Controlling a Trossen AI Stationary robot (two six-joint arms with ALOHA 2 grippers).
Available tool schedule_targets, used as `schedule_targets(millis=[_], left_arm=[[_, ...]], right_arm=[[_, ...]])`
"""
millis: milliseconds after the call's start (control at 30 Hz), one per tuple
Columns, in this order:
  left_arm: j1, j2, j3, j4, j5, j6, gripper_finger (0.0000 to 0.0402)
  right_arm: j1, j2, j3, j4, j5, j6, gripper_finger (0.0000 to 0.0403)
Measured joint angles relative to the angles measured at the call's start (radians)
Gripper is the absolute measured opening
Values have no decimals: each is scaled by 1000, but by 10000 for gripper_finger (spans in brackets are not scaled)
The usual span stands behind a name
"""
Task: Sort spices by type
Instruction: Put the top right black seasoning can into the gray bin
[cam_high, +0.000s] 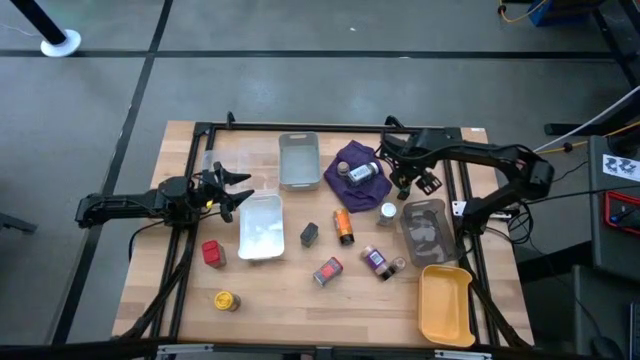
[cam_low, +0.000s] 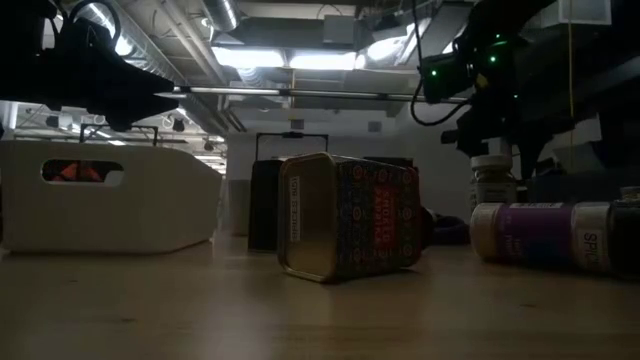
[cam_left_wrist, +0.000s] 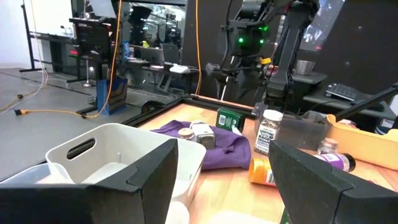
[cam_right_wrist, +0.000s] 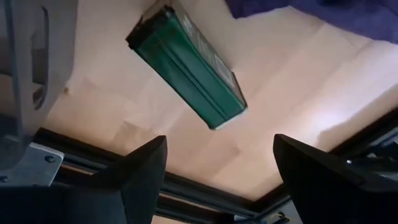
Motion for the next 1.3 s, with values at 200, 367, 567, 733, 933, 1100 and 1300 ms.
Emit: schedule_targets(millis=[200, 367, 567, 733, 933, 1100, 1300], left_arm=[[0, 0, 0, 0, 0, 0, 235], [0, 0, 0, 0, 0, -11, 235], [0, 0, 0, 0, 0, -16, 235], [0, 0, 0, 0, 0, -18, 235], [0, 0, 0, 0, 0, -18, 235], [0, 0, 0, 0, 0, -18, 235], [0, 0, 0, 0, 0, -18, 235]], right_arm=[[32, 35, 0, 1, -7, -20, 293], [95, 62, 0, 14, -10, -48, 293], [104, 94, 0, 27, -4, -46, 293], [104, 115, 0, 29, 5, -42, 293], [104, 131, 0, 30, -16, -41, 293], [104, 162, 0, 41, -60, -34, 293], [104, 213, 0, 68, -67, 8, 293]])
